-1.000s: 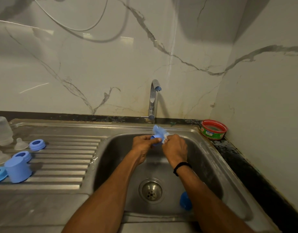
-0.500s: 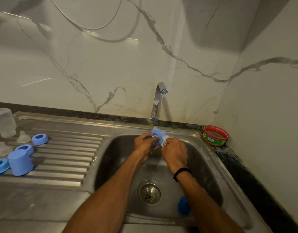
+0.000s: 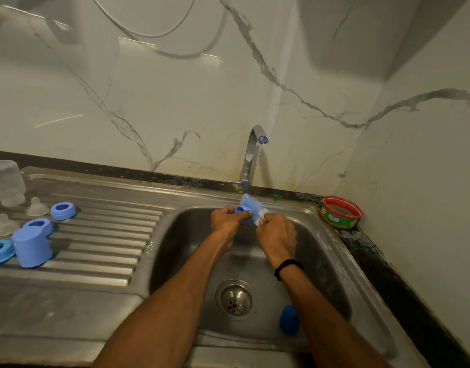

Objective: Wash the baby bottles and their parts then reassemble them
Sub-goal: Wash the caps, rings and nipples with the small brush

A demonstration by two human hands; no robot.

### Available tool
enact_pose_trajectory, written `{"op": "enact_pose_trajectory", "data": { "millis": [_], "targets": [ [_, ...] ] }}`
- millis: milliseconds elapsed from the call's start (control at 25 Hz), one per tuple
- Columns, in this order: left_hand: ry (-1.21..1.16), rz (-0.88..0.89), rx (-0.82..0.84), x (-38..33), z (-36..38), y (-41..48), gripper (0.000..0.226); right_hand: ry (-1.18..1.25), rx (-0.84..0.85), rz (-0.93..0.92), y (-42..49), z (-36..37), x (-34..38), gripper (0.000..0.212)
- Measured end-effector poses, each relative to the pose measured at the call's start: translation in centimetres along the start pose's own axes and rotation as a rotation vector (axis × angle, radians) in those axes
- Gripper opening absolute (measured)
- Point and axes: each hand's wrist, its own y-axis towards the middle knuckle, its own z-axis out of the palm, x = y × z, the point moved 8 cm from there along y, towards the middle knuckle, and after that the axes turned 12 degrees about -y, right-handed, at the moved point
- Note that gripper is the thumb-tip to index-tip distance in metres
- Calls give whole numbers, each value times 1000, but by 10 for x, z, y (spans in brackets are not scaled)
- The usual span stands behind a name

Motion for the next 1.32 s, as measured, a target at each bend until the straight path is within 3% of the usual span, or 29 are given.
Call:
{"op": "enact_pose_trajectory", "data": {
  "millis": [560, 1040, 1320],
  "targets": [
    [-54, -27, 83, 3, 9, -6, 21, -2, 19, 23, -4, -2, 1, 30],
    [-163, 2, 8, 0, 6, -6, 19, -9, 30, 35, 0, -4, 0, 27],
    [-29, 24, -16, -2, 6, -6, 14, -8, 40, 29, 0, -2, -2, 27]
  ]
}}
